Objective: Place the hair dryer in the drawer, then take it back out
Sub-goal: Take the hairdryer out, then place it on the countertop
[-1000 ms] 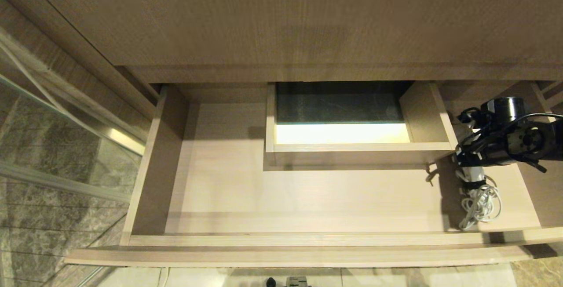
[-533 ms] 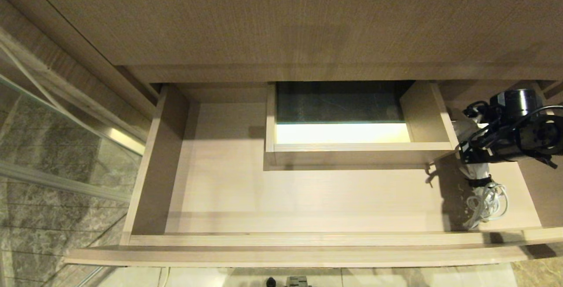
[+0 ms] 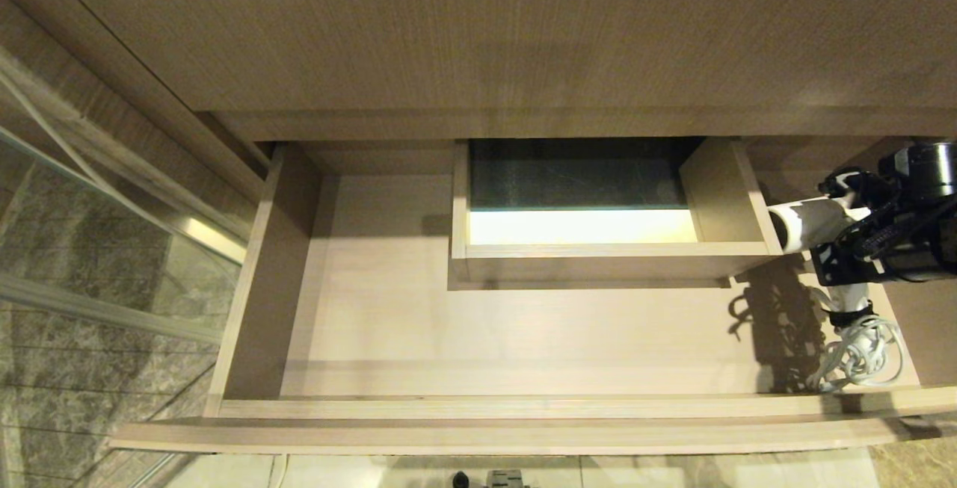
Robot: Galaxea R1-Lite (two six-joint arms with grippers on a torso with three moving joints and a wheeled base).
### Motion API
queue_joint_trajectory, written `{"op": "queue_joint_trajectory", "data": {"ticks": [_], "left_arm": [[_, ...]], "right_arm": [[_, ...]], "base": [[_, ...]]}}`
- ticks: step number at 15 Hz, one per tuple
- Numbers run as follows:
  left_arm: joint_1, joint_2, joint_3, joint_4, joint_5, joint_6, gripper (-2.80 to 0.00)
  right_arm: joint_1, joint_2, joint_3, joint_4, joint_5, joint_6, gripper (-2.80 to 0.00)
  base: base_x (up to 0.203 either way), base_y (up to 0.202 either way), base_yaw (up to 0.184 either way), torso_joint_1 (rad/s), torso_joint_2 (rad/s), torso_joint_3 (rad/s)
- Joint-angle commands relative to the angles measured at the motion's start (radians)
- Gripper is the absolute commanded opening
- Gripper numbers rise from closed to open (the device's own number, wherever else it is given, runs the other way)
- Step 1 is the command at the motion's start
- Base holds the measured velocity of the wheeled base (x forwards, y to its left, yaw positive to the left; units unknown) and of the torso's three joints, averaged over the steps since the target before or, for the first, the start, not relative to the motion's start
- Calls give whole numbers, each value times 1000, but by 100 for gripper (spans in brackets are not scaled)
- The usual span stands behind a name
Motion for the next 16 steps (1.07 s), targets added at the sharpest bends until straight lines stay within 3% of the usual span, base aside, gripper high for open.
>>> {"op": "queue_joint_trajectory", "data": {"ticks": [1,16], "left_arm": [[0,0,0,0,0,0,-280],[0,0,0,0,0,0,-280]], "right_arm": [[-8,-69,36,1,-2,-13,-280],[-44,-232,98,-5,-2,-56,-280]], "base": [[0,0,0,0,0,0],[0,0,0,0,0,0]]}}
